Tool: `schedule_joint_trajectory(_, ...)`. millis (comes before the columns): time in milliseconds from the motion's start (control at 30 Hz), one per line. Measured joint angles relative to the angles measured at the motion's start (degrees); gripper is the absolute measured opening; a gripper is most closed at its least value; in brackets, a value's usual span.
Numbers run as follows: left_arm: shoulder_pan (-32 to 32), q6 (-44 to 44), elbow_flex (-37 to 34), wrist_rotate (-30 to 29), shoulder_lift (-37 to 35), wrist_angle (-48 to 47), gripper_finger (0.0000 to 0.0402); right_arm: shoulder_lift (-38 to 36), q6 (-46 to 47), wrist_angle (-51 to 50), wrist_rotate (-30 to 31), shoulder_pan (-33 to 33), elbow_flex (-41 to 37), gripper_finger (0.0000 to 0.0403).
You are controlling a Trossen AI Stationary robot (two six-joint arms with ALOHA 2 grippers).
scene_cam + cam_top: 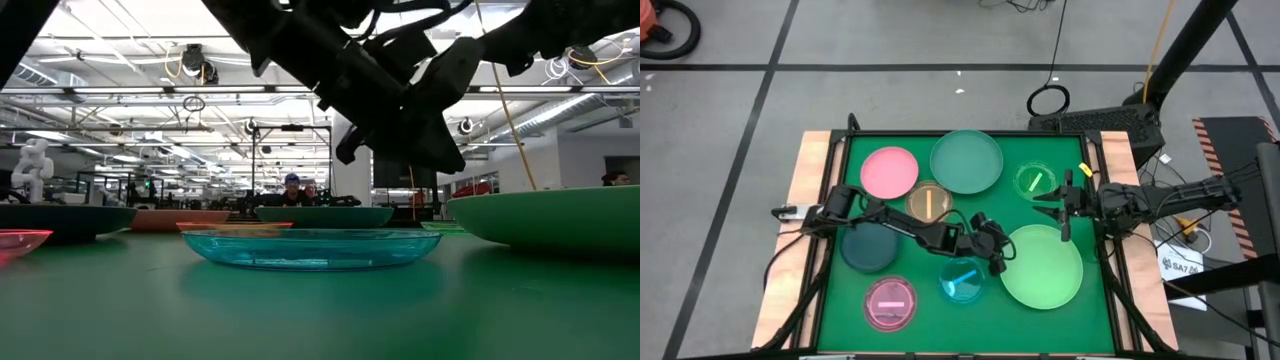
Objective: Stack plastic plates
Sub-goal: Stack the light green plate on top of the green plate
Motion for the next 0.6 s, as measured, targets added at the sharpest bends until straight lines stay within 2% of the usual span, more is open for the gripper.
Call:
schedule_joint_trajectory(167,0.22,2.84,0.04,-0.09,-0.05,-0.97,0.0063,0.0,0.02,0.03,0.0,0.0,0.02,0.0102)
schedule_joint_trajectory(467,0.21,2.8,0.0,-0.13,0.44,-0.72,0.0156,0.0,0.02,0.43,0.07,-0.02,0.04,0.0102)
schedule_joint_trajectory(600,0.32,2.68,0.0,-1.83,0.48,-0.87,0.0179,0.0,0.44,0.91,0.09,-0.02,0.04,0.0102)
